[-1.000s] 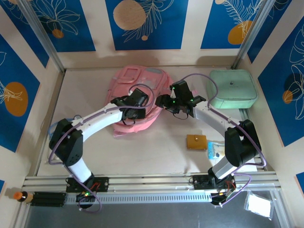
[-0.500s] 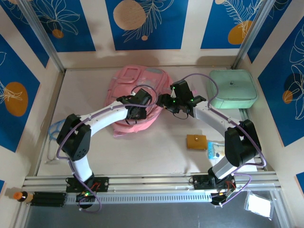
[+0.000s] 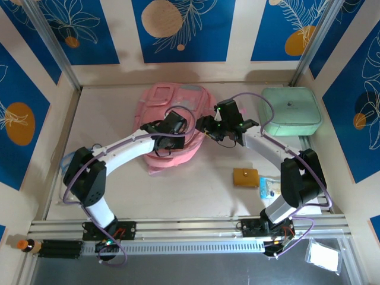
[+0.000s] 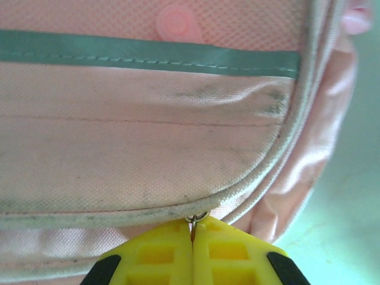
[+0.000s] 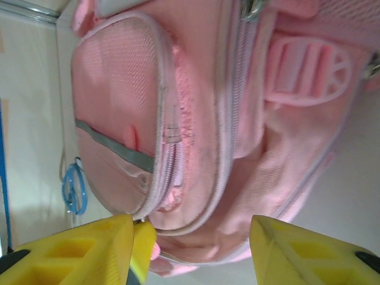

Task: Pack the student bag
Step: Unzip the student bag at the top-center of the table.

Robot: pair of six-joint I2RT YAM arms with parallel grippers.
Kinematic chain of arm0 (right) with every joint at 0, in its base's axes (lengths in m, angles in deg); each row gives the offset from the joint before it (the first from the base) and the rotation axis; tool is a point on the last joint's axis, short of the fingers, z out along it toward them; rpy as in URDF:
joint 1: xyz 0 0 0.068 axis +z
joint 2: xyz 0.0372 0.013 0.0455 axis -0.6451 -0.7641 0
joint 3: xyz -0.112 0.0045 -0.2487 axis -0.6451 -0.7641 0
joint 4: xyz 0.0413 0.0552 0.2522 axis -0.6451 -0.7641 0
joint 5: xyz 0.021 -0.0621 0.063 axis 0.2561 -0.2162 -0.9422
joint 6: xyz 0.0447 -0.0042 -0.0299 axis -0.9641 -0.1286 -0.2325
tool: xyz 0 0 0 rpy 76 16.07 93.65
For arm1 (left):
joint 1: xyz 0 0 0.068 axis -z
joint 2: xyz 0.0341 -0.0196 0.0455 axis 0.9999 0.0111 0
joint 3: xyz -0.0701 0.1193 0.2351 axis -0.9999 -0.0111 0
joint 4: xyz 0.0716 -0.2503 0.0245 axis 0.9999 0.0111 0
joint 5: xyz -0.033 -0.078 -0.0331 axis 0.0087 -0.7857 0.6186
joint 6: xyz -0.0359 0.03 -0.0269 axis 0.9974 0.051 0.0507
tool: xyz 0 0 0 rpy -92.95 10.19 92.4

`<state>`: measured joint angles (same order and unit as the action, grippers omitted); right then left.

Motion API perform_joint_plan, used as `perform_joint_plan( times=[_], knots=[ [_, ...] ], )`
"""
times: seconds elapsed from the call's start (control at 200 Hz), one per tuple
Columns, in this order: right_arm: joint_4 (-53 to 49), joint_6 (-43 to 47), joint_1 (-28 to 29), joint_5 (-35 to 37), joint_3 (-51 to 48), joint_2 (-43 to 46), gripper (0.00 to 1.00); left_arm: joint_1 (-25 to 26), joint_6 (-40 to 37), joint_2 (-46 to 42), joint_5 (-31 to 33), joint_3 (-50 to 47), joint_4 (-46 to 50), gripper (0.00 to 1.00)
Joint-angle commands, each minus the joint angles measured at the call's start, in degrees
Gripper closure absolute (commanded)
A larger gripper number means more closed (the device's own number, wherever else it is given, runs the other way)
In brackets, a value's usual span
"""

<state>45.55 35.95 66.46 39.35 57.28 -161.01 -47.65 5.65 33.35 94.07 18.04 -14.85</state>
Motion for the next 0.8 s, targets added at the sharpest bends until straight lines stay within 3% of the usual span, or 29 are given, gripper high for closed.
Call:
perform_joint_plan(
  times=[0.0, 0.24, 0.645, 0.795],
  knots=[
    [4.2, -5.7, -0.2, -6.2, -0.7, -1.7, 0.48, 0.7, -1.7, -1.7, -7.0, -0.8, -6.6, 1.0],
    [3.6, -10.3, 0.5, -8.8, 2.3, -7.0, 0.54, 0.7, -1.9, -0.5, -8.2, -0.3, -7.0, 1.0],
    [4.4, -9.0, 0.4, -11.4, 5.4, -11.1, 0.65, 0.6, -5.9, 0.1, -5.7, 0.1, -2.9, 1.0],
    [3.6, -8.4, 0.3, -11.5, 6.1, -11.7, 0.78, 0.6, -7.0, 0.4, -4.2, 0.6, -1.2, 1.0]
  ],
)
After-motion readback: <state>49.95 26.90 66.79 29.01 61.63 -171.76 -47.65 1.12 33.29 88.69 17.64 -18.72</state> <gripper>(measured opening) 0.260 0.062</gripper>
